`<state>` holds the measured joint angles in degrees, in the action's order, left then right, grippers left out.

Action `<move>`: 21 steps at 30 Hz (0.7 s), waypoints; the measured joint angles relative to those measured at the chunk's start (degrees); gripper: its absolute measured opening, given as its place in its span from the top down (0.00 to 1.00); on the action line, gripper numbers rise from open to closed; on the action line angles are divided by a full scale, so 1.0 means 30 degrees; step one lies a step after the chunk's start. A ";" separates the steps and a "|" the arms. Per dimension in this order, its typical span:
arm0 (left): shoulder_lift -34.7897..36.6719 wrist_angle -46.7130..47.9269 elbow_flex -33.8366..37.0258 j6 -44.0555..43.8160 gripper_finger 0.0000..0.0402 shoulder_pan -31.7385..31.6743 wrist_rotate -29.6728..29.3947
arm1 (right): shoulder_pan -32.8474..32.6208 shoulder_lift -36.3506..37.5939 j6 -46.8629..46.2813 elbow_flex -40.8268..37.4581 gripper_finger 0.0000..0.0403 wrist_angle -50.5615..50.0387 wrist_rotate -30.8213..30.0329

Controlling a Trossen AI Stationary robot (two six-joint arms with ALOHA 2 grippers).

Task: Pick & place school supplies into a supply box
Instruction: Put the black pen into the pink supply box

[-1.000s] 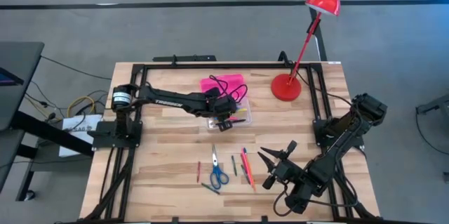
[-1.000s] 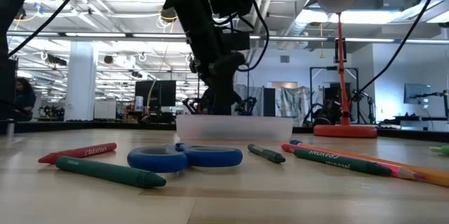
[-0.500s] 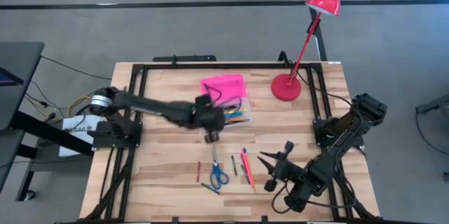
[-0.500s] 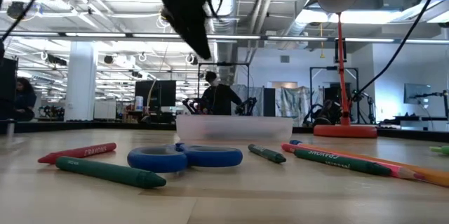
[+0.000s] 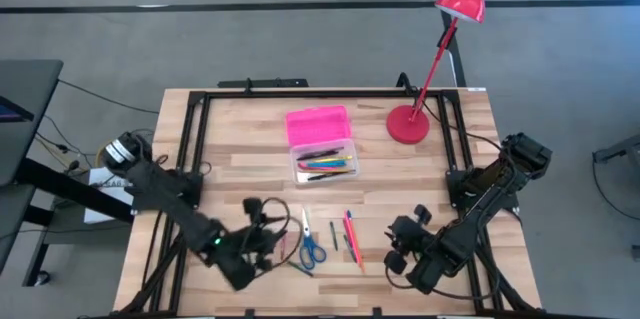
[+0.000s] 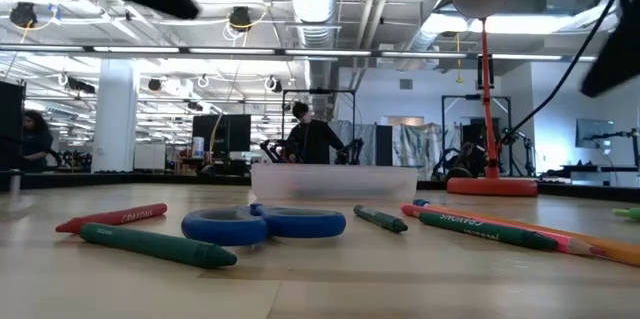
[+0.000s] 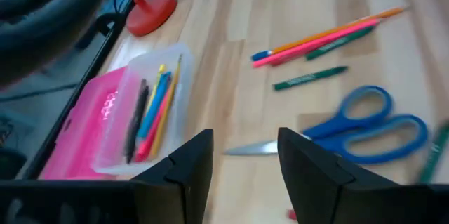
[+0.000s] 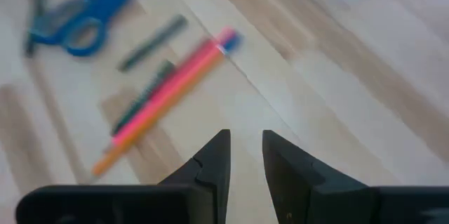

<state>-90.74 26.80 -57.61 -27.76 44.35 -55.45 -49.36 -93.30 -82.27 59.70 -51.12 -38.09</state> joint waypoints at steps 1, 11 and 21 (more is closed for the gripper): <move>0.0000 -0.0589 0.0573 -0.0205 0.61 0.0494 -0.0478 | 0.0000 -0.0003 -0.0901 0.0000 0.81 -0.0520 0.0488; 0.0000 -0.3070 0.2399 -0.1118 0.61 0.2834 -0.2670 | 0.0728 -0.0096 -0.6224 0.0000 0.81 -0.4426 0.5203; 0.0000 -0.3278 0.2399 -0.1556 0.61 0.3966 -0.2695 | 0.1871 -0.0439 -0.5893 0.0000 0.81 -0.4359 0.7359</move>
<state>-90.74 16.96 -50.41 -32.43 56.25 -63.54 -43.75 -94.61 -99.95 59.70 -64.19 -16.01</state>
